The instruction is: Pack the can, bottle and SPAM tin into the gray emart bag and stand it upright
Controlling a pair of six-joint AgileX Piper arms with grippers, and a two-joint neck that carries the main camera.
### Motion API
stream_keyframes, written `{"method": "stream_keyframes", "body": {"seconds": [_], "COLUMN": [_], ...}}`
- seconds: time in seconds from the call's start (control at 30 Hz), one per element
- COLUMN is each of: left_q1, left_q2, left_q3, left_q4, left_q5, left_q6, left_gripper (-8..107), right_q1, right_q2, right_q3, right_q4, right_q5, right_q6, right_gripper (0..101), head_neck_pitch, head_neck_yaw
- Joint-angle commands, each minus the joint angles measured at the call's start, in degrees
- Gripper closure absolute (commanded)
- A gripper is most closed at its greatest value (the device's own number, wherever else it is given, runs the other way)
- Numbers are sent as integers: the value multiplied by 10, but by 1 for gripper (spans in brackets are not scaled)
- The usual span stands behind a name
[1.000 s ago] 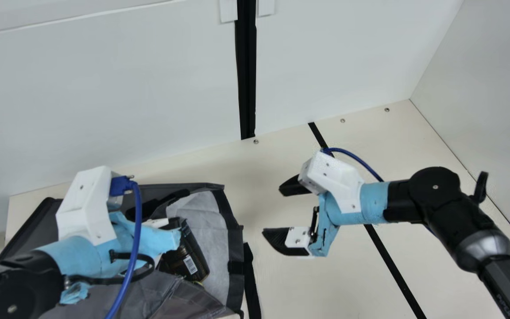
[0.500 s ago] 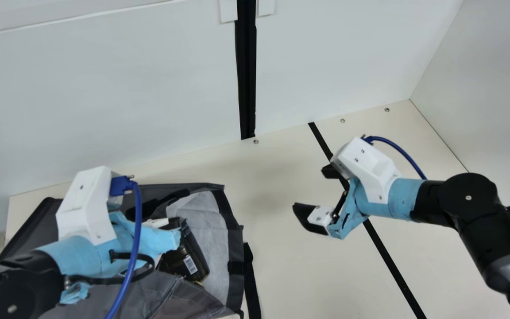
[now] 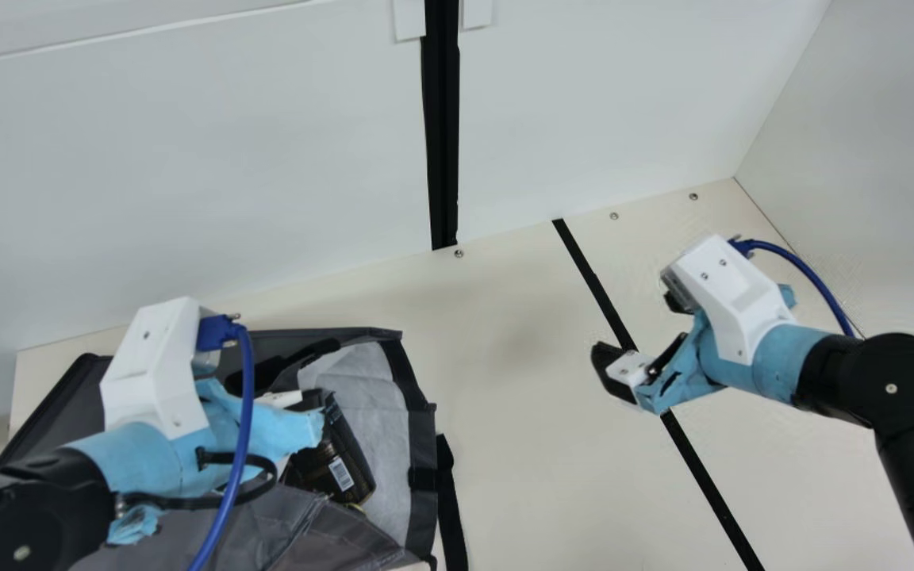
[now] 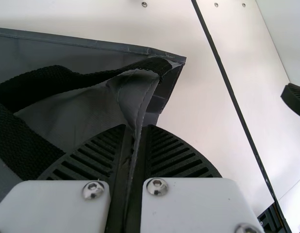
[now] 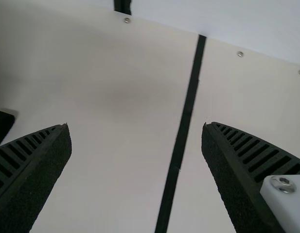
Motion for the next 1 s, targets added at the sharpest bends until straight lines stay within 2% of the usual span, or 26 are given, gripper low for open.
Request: {"method": "stream_keyframes", "body": {"seconds": [0.0, 0.53, 0.97], "left_q1": [0, 0, 0], "left_q2": [0, 0, 0], "left_q3": [0, 0, 0], "left_q4": [0, 0, 0], "left_q5": [0, 0, 0], "left_q6": [0, 0, 0], "left_gripper": [107, 107, 107], "right_q1": [-10, -80, -78], "right_q2": [-6, -53, -76], "right_q3": [-2, -38, -80], "right_q4": [-30, -138, -219], "right_q5": [1, 42, 81], "right_q6": [27, 153, 260], "right_gripper": [6, 6, 6], "head_neck_pitch": [-13, -13, -13], "head_neck_yaw": [0, 0, 0]}}
